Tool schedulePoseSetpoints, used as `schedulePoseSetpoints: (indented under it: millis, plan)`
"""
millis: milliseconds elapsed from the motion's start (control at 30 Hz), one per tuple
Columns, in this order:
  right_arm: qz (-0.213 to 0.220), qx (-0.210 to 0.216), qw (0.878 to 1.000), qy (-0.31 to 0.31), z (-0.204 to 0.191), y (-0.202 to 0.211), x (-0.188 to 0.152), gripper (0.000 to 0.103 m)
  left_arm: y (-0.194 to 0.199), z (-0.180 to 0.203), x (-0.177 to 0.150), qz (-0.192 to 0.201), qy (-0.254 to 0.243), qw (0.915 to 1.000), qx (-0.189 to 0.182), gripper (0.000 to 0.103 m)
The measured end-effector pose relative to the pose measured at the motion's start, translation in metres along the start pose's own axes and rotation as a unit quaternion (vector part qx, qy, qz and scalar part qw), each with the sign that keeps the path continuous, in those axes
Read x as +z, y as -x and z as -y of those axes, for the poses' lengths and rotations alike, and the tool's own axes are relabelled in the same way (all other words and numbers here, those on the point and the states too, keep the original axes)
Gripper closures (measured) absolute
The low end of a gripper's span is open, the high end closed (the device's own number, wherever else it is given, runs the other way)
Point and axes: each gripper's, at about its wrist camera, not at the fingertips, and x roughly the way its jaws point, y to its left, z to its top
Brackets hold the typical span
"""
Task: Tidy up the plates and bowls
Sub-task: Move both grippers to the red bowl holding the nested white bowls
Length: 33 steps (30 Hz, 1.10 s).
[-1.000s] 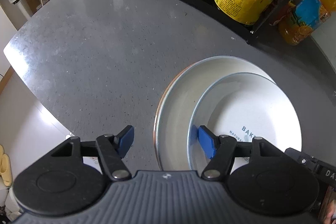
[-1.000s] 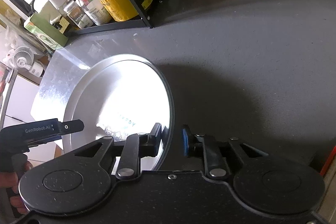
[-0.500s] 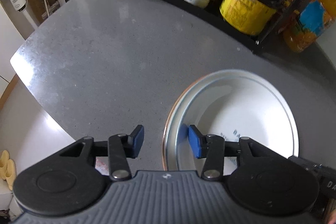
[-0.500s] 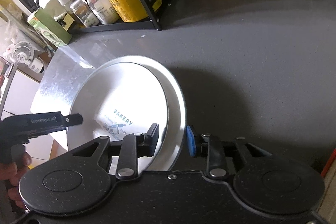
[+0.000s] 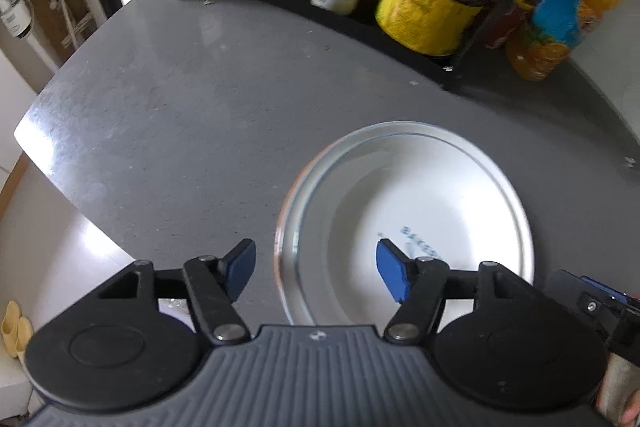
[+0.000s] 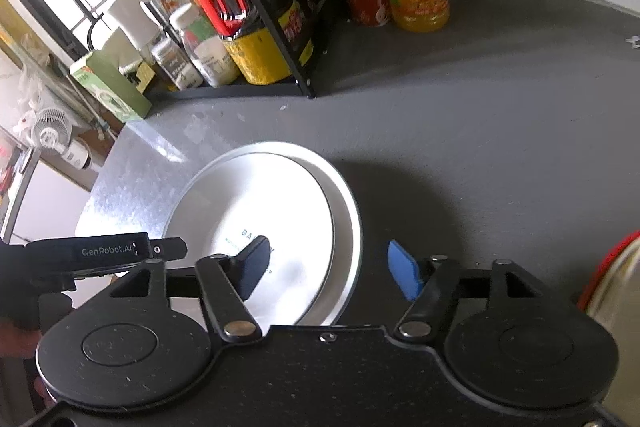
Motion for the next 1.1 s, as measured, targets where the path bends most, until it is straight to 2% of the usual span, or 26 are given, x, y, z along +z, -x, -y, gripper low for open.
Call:
schedulePoseSetpoints:
  millis: [100, 167, 467, 567, 700, 1100]
  plan:
    - [0.015, -0.004, 1.000, -0.010, 0.001, 0.011, -0.002, 0.029, 0.009, 0.007, -0.002, 0.005, -0.011, 0.9999, -0.010, 0.034]
    - [0.026, -0.005, 0.999, -0.018, 0.003, 0.020, -0.004, 0.021, 0.015, 0.010, -0.003, 0.009, -0.017, 0.9997, -0.018, 0.034]
    - [0.080, -0.013, 0.995, -0.051, 0.014, 0.062, -0.015, 0.005, 0.042, 0.026, -0.015, 0.026, -0.028, 0.9979, -0.053, 0.033]
    - [0.100, -0.019, 0.993, -0.063, 0.021, 0.078, -0.021, 0.000, 0.049, 0.036, -0.019, 0.033, -0.034, 0.9969, -0.062, 0.022]
    - [0.121, -0.028, 0.989, -0.081, 0.032, 0.096, -0.029, 0.000, 0.059, 0.050, -0.025, 0.040, -0.051, 0.9948, -0.078, 0.020]
    - [0.162, -0.058, 0.975, -0.137, 0.070, 0.141, -0.056, 0.000, 0.069, 0.099, -0.043, 0.023, -0.096, 0.9874, -0.123, 0.018]
